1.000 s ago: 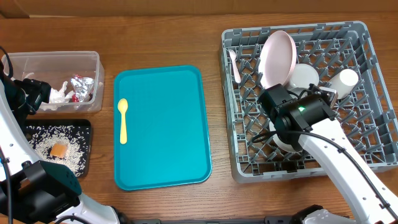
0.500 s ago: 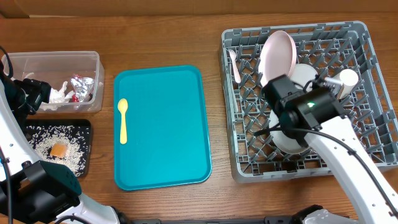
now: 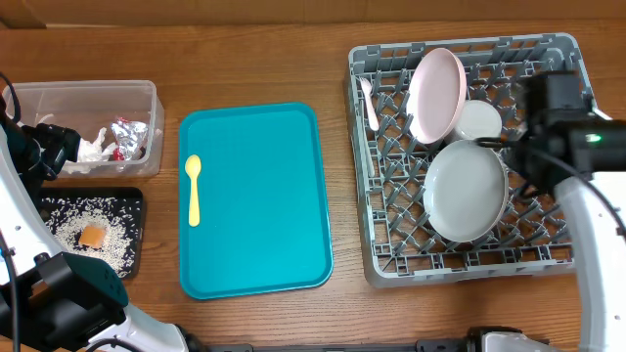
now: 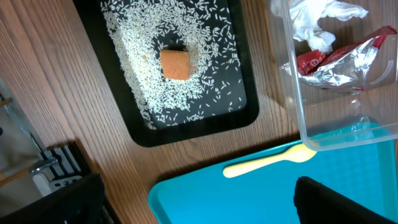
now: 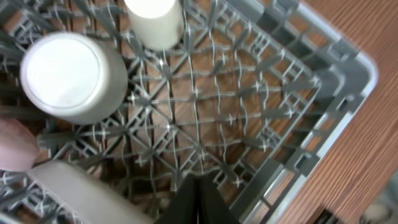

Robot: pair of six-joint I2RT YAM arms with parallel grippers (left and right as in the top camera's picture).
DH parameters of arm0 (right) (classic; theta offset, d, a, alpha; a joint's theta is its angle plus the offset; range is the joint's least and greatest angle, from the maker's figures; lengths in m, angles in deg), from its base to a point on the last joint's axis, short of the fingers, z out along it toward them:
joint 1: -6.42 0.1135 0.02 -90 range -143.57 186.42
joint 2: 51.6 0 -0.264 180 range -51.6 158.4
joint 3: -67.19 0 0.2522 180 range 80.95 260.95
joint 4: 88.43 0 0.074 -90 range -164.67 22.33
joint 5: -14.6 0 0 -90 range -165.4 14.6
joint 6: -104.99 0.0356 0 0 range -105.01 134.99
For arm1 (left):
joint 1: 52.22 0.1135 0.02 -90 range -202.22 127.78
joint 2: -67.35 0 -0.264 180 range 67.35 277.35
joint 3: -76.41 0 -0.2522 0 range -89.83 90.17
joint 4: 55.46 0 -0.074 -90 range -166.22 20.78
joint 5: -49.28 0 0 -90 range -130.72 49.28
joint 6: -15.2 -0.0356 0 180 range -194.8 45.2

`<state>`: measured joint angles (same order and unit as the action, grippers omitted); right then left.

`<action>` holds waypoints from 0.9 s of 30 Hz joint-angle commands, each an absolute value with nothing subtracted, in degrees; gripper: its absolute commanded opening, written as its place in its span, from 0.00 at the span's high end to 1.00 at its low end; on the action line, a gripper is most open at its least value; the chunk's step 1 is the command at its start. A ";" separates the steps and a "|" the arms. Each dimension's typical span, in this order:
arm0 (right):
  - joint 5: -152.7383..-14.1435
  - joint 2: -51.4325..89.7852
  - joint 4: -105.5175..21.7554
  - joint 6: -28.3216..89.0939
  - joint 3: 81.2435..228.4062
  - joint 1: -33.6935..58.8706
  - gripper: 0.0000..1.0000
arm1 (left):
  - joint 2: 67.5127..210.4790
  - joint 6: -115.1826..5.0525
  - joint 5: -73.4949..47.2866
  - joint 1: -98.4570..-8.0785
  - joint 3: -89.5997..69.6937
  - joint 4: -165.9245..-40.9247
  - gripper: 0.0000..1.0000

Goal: Sort waste into correct bins and load items into the dishwasher rack
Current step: 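Raise the right gripper up out of the rack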

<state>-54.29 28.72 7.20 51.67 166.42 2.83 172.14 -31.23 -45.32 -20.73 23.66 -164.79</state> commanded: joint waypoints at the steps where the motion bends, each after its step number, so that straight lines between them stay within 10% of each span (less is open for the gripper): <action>1: -66.77 28.89 6.26 46.49 166.55 0.16 0.96 | 171.70 -30.44 -46.02 -21.17 23.44 -164.74 0.00; 27: -78.86 22.36 6.65 42.41 173.52 0.95 0.92 | 171.70 -30.44 -46.02 -21.17 23.47 -164.74 0.00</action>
